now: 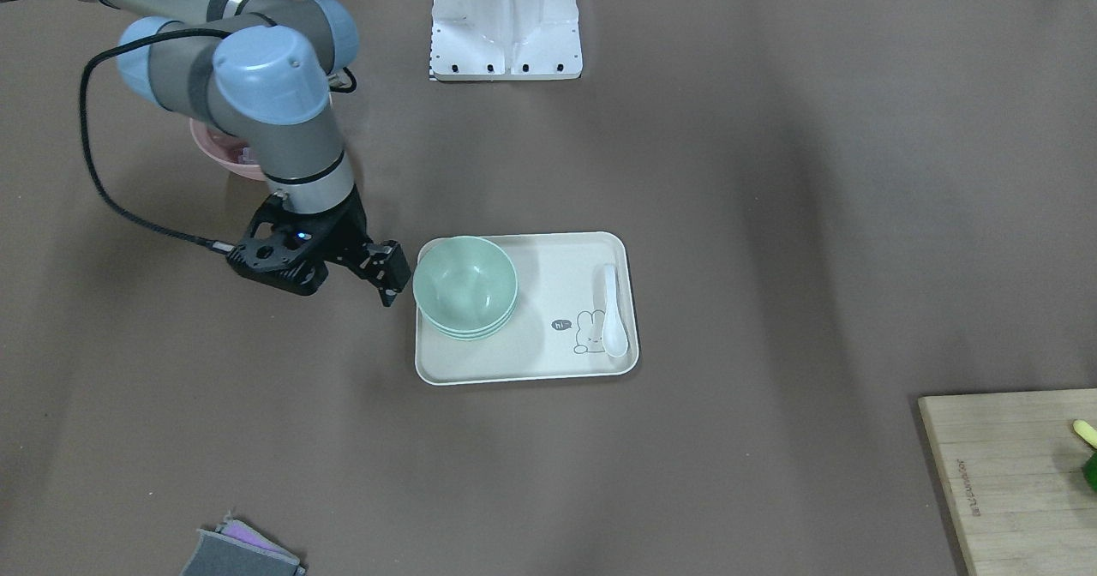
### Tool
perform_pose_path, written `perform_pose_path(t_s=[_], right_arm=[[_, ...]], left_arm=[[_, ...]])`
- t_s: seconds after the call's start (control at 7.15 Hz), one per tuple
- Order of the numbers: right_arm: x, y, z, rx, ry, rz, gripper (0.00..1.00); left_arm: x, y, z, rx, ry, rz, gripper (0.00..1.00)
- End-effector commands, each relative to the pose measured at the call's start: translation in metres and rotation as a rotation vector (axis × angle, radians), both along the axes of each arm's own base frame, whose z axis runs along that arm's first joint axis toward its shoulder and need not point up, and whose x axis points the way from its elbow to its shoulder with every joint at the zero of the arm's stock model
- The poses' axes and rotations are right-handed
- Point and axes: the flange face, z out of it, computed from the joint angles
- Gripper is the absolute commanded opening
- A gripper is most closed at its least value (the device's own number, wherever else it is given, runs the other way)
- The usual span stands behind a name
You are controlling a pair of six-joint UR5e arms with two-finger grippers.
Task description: Stack green bowls together
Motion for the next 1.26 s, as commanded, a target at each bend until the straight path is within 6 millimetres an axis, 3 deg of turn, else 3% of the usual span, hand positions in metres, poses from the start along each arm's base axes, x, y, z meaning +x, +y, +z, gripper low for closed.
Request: perform_pose_path(t_s=[0.0, 0.14, 0.28, 0.56, 0.7, 0.84, 0.98, 1.12], right_arm=[[0.120, -0.041, 0.070, 0.065, 0.039, -0.124, 1.00], [0.180, -0.043, 0.110, 0.113, 0.074, -0.196, 1.00], [0.245, -0.030, 0.165, 0.134, 0.141, -0.264, 1.00], [0.366, 0.020, 0.260, 0.173, 0.194, -0.378, 1.00], [0.415, 0.046, 0.297, 0.190, 0.203, -0.422, 1.00], [0.447, 0.074, 0.326, 0.172, 0.206, -0.424, 1.00], [0.466, 0.104, 0.348, 0.129, 0.197, -0.398, 1.00], [0.468, 0.140, 0.365, 0.088, 0.202, -0.401, 1.00]], left_arm=[[-0.001, 0.033, -0.008, 0.020, 0.002, -0.001, 0.98], [-0.005, 0.037, -0.013, 0.032, -0.002, -0.005, 0.98], [-0.018, 0.054, -0.017, 0.039, -0.003, -0.031, 0.98], [-0.016, 0.066, -0.012, 0.031, -0.007, -0.024, 0.98], [-0.017, 0.069, -0.008, 0.026, -0.007, -0.025, 0.98], [-0.016, 0.071, -0.005, 0.025, -0.008, -0.021, 0.98], [-0.019, 0.071, -0.002, 0.026, -0.043, -0.019, 0.98], [-0.019, 0.070, -0.003, 0.030, -0.051, -0.018, 0.98]])
